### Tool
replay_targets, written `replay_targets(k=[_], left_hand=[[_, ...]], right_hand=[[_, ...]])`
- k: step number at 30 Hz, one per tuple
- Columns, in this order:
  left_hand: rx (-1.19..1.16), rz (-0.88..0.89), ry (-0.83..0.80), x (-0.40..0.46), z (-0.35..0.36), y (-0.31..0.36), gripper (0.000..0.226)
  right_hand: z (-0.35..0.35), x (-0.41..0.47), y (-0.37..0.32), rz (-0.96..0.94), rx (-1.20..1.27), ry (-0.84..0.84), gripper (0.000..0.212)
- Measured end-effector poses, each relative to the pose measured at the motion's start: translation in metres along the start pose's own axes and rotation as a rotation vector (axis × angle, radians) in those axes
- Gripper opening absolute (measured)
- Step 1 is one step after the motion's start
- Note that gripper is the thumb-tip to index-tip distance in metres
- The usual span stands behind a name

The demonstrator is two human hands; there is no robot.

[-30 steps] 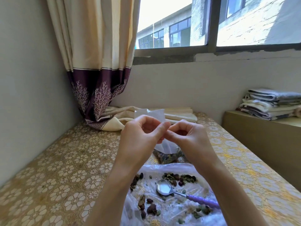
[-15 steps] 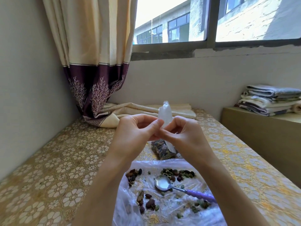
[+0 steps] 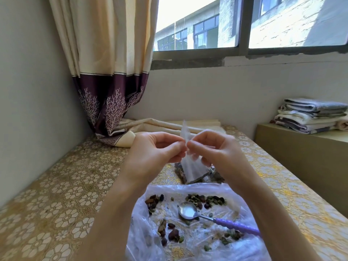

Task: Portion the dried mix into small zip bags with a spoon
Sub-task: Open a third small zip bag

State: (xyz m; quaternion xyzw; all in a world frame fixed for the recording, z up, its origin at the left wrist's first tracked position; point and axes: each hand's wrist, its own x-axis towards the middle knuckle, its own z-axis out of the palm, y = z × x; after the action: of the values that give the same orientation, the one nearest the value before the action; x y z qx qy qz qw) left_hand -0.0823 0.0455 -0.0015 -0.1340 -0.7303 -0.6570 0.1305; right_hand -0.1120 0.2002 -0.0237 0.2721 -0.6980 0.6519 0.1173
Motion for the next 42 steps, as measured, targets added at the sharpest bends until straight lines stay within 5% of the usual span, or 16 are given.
replay_targets(k=[6,15,23,36,42], left_hand=[[0.001,0.023,0.036,0.0,0.005,0.0,0.012],[-0.078,-0.019,0.031,0.0,0.008,-0.001,0.012],[0.232,0.127,0.129,0.0,0.009,-0.006,0.01],[0.586,0.176,0.212,-0.001,0.009,-0.007,0.012],[0.789,0.18,0.152,-0.007,0.014,0.0,0.014]], right_hand=[[0.007,-0.001,-0.006,-0.144,-0.258,0.027,0.005],[0.008,-0.001,-0.003,-0.014,-0.104,0.109,0.008],[0.02,-0.003,-0.002,-0.217,-0.453,0.191,0.011],[0.007,0.0,0.004,-0.019,-0.189,0.365,0.015],[0.011,-0.001,0.008,-0.182,-0.592,0.49,0.013]])
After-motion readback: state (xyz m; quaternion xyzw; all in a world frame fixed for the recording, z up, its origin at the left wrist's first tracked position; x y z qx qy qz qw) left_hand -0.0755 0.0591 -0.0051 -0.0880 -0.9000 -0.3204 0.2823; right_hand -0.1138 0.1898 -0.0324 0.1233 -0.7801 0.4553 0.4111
